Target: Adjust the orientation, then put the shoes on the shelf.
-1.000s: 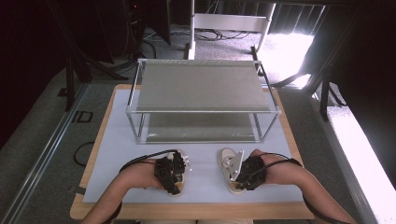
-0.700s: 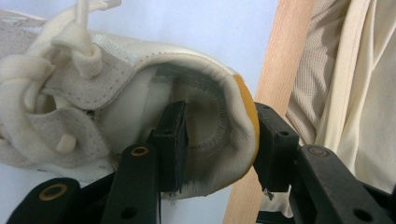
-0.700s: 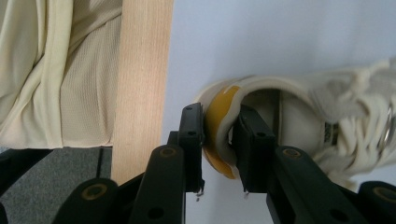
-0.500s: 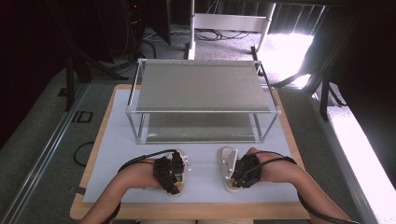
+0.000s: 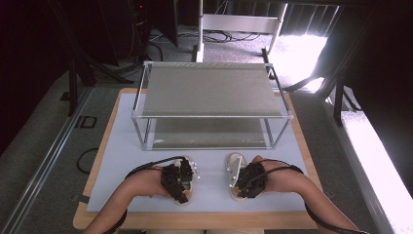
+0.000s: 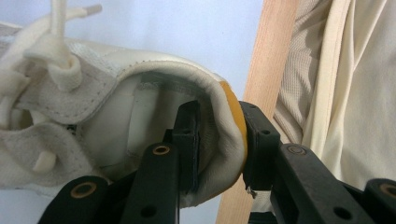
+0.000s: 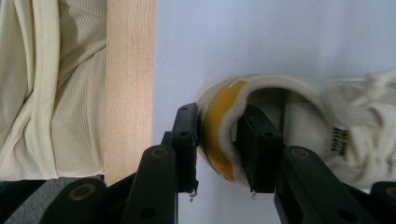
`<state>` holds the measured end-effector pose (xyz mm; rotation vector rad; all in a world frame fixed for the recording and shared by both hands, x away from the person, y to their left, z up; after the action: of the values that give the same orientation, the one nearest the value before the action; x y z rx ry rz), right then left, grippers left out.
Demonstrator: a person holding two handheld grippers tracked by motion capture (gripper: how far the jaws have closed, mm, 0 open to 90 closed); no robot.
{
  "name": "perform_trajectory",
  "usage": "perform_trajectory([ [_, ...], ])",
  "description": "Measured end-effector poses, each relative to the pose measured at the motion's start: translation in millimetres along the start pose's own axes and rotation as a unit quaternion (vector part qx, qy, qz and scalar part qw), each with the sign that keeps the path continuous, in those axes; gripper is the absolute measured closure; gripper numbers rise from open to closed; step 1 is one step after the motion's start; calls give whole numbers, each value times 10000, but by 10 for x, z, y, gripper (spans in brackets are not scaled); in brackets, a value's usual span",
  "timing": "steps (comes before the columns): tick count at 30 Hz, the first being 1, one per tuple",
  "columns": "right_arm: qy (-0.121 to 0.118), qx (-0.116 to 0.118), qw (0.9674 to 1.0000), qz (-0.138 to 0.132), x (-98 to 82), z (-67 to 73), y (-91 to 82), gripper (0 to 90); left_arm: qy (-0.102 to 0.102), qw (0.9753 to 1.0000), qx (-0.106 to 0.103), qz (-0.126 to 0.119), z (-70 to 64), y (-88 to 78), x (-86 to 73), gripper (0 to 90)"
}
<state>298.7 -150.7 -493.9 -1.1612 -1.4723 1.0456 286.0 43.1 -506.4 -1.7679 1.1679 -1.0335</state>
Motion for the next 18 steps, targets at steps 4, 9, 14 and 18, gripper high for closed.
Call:
perform_trajectory([
  [4,-48,28,10000,44,6,0,10,695,-28,10000,-57,41,5,8,3,700],
  [9,-66,5,9999,125,15,3,7,697,10,9999,-27,166,23,66,11,661],
  [14,-50,-32,9998,178,5,6,-3,692,38,9996,-40,273,11,133,15,709],
  [18,-40,-83,9998,181,-8,-5,-33,690,117,9995,-44,284,-1,127,15,755],
])
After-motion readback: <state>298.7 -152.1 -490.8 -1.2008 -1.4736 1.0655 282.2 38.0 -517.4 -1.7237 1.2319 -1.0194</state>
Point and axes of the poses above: each handheld gripper's, and its own axes: y roughly forward along the jaws, x roughly out of its top, z roughly to its left, the point moved 9 cm from there along y, roughly forward along the jaws, and after that the axes turned 9 degrees about -x, right-handed, at the moved point
